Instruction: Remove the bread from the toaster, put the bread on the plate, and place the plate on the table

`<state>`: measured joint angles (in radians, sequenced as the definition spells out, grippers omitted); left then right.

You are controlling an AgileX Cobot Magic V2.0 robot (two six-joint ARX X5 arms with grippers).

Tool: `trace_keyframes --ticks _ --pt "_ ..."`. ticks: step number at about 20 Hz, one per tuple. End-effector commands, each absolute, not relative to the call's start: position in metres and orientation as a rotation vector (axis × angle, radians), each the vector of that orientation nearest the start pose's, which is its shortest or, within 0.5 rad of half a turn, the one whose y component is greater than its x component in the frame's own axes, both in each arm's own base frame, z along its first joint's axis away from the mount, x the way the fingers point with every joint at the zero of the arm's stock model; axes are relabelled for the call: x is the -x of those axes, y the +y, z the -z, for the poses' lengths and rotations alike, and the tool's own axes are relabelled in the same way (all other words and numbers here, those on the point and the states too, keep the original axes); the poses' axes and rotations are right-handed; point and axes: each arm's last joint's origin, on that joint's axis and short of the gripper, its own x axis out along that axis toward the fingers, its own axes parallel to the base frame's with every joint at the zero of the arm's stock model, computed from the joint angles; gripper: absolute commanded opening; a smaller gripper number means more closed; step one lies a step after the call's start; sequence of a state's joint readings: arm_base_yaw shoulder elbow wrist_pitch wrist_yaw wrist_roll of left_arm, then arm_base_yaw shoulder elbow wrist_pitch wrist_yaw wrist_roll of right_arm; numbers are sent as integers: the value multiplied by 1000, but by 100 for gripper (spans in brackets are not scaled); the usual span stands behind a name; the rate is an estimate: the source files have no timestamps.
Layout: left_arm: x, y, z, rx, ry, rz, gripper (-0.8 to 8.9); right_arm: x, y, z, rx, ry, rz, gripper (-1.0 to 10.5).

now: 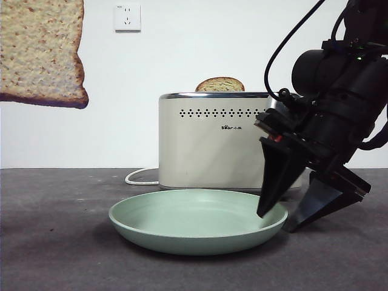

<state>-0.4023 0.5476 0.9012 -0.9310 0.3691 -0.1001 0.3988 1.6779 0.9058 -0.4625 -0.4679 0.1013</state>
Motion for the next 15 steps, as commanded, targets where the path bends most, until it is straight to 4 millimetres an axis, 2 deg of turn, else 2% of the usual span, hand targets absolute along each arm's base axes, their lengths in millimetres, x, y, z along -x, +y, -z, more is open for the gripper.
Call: trace_keyframes --ticks 1,2,6,8,15 --pt "-73 -42 -330 86 618 721 -6 -269 128 -145 -127 1311 -684 20" --pt "-73 -42 -330 86 618 721 -7 -269 128 -146 -126 1310 -684 -16" --pt "-73 -42 -330 88 619 725 -7 -270 129 -146 -129 1297 -685 -12" --pt "-72 -43 -330 89 619 726 -7 -269 129 -153 -132 1271 -693 -13" --pt "-73 -45 -335 158 600 815 -7 -251 123 -217 -155 1048 -722 -13"
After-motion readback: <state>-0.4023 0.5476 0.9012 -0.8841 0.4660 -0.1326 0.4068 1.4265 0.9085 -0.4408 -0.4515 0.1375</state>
